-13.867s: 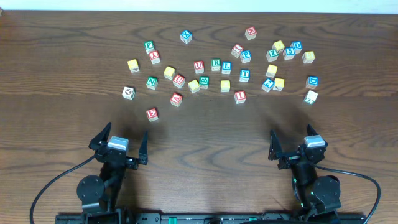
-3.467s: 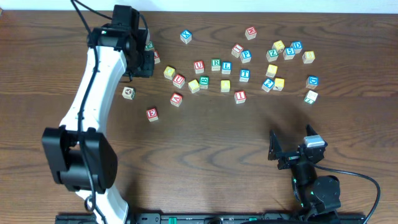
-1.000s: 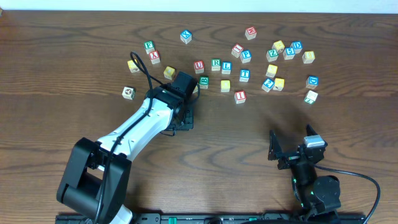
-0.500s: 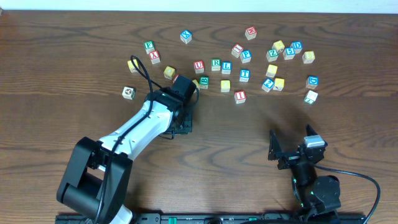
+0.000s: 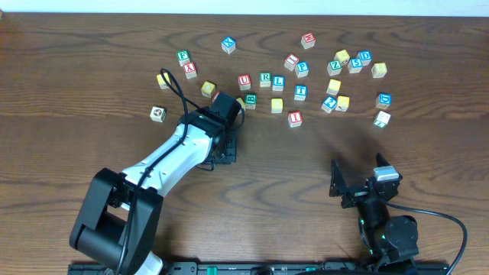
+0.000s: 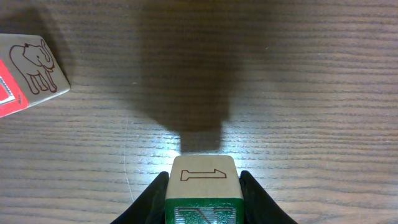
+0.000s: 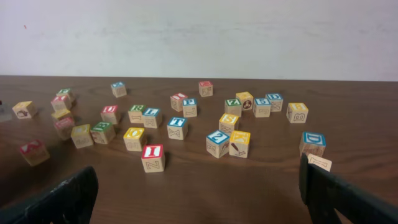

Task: Spell out NEURIPS
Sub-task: 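Lower the green N block onto the open table area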

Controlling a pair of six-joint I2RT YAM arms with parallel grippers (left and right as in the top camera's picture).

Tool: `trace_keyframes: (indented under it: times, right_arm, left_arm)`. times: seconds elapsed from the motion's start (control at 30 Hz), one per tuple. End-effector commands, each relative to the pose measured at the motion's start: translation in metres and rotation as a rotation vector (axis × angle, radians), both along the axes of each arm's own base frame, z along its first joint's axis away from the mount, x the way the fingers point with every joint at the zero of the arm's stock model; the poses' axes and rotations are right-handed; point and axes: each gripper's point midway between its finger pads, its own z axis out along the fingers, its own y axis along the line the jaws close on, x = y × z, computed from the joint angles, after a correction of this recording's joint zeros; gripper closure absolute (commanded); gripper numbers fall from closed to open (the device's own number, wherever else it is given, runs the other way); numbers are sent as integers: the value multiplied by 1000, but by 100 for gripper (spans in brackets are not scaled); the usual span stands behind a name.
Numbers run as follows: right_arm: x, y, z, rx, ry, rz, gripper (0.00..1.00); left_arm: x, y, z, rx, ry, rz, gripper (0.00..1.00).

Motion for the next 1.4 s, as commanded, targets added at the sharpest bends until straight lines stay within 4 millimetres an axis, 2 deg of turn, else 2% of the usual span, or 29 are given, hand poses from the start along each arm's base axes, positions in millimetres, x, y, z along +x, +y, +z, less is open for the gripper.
trace_keyframes:
  times: [0.0,0.4,0.9,1.37]
  right_arm:
    - [0,-2,-1,-6,1,-6,1]
    - [0,-2,-1,-5,1,-6,1]
    - [0,-2,-1,-6,1,-6,1]
    - [0,-2,-1,-6,1,-6,1]
  left_arm:
    - [-7,2,-9,10,26,3,93]
    - [-6,2,-10,6,18,3,93]
    - [-8,3,-25,-5,-3,3,93]
    - [-6,5,-25,12,-16,-21,92]
